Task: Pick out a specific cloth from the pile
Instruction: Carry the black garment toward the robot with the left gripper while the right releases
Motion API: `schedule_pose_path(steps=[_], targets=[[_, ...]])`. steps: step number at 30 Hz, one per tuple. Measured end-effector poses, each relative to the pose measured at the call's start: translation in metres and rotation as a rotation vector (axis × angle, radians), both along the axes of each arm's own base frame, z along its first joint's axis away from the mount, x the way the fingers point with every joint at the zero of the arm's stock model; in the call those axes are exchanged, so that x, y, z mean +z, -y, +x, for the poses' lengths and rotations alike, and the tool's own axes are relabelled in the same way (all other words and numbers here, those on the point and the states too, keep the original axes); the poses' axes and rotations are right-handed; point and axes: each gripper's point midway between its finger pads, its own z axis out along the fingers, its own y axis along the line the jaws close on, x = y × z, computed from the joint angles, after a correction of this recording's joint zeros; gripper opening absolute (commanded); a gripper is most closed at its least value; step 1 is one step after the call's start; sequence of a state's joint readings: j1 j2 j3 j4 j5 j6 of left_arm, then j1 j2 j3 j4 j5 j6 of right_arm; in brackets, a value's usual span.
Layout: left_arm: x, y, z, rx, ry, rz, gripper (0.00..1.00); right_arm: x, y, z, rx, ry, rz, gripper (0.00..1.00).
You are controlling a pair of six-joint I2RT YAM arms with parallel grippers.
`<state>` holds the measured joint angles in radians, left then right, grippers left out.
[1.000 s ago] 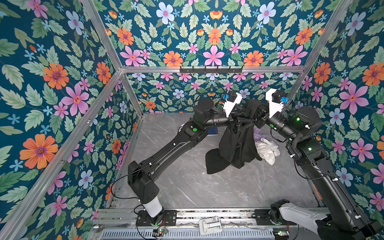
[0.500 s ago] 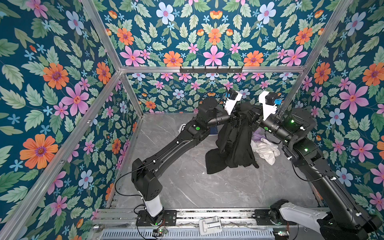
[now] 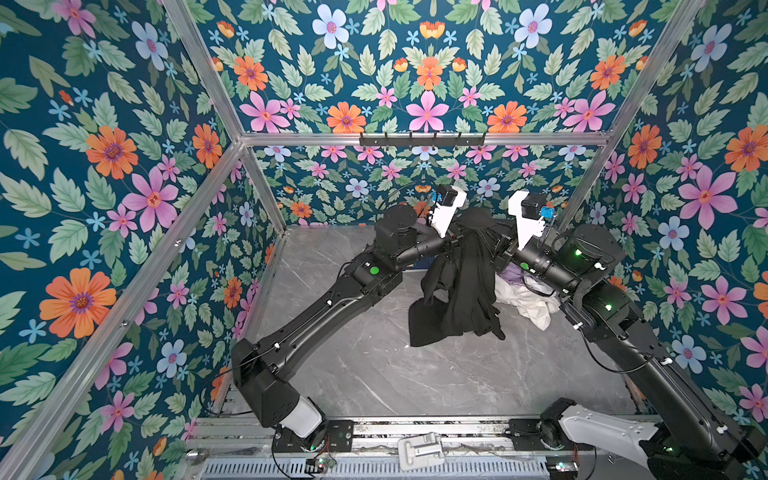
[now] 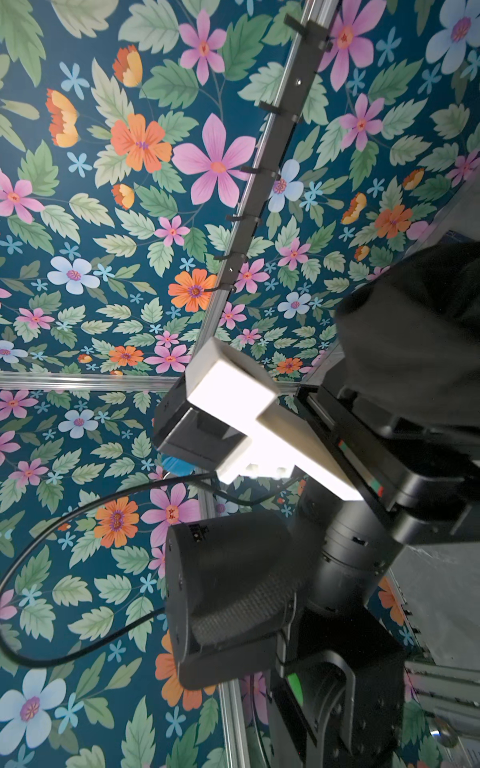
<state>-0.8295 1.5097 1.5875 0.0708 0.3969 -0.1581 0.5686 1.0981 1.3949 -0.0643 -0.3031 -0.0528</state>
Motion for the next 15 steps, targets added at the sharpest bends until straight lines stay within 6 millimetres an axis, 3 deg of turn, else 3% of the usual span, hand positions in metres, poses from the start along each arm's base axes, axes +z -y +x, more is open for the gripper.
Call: schedule_pose_path(steps=[5,11,15], targets=[[-0.01,-0.026,0.0,0.092,-0.021,0.032,0.0,-0.01,-0.002,-0.002,0.014,-0.035,0.003,0.59],[-0.01,-0.055,-0.006,0.181,-0.008,0.064,0.0,-0.029,0.004,-0.022,0.047,-0.061,-0.012,0.68],[-0.003,-0.077,-0.008,0.243,0.009,0.071,0.0,-0.064,0.011,-0.039,0.069,-0.092,-0.054,0.76]])
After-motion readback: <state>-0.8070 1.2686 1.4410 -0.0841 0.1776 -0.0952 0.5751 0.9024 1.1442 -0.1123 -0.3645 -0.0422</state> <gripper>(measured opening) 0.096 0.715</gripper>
